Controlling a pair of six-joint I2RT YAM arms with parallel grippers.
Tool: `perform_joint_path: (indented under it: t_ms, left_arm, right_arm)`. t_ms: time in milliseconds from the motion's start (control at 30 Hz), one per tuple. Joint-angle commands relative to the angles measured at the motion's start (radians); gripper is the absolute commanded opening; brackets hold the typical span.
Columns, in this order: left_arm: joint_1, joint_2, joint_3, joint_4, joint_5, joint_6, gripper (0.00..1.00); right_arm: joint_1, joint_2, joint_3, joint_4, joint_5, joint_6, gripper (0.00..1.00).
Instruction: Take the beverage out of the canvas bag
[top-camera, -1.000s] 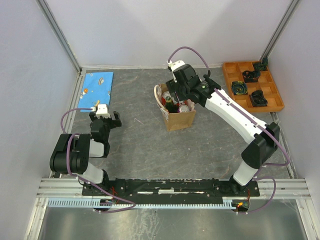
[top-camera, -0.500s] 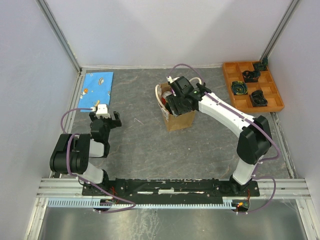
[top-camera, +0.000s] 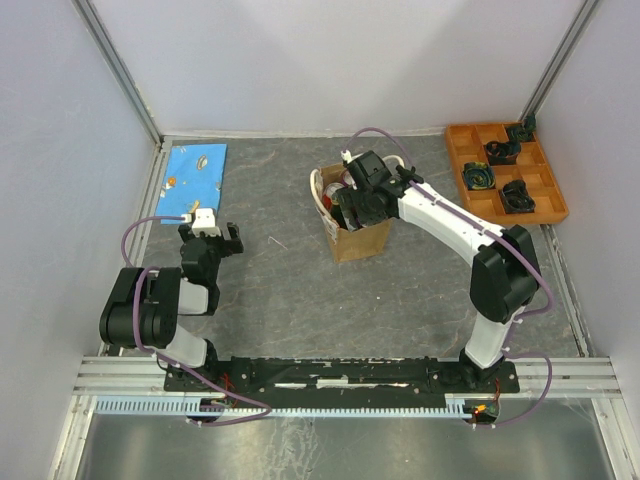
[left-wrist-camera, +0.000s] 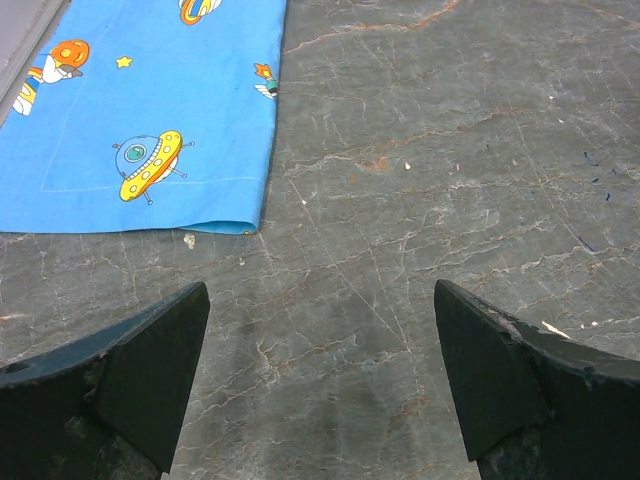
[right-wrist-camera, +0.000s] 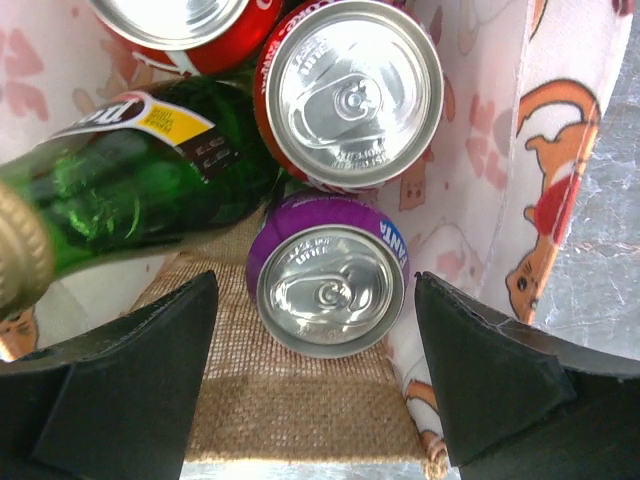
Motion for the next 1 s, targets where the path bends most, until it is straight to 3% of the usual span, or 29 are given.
perform_joint_path:
  t_ms: [0,500,667,767,833,900,933,967]
  left_arm:
    - [0.0,-0.003,0.022,0.028,-0.002,-0.008,0.99]
    - [0.0,-0.002,0.022,0.028,-0.002,-0.008,0.99]
    - [0.001,-0.002,0.022,0.028,-0.003,-0.008,0.99]
    - [0.0,-0.002,0.022,0.028,-0.002,-0.008,0.99]
    - [0.0,-0.002,0.022,0.028,-0.003,-0.008,0.99]
    - [0.0,-0.002,0.021,0.029,-0.002,-0.007,0.99]
    - [0.0,-0.002,0.022,0.029,-0.002,-0.008,0.99]
    - [-0.001,-0.001,0.022,0.028,-0.003,-0.008,0.99]
  right_arm:
    - [-0.033,0.035,-0.015,0.003,-0.038,0.008,0.88]
    - [-0.041,0.119,-0.02,-0.037,-0.069,0.003,0.83]
    - [-0.041,0.129,-0.038,-0.058,-0.07,0.013,0.75]
    - [-0.041,0.126,-0.044,-0.07,-0.069,0.011,0.61]
    - [-0.041,0.123,-0.04,-0.077,-0.064,0.007,0.41]
    - [-0.04,0.121,-0.026,-0.083,-0.052,0.003,0.09]
    - [-0.04,0.12,-0.017,-0.087,-0.046,0.001,0.01]
    - [-0.041,0.117,-0.007,-0.088,-0.044,-0.003,0.0]
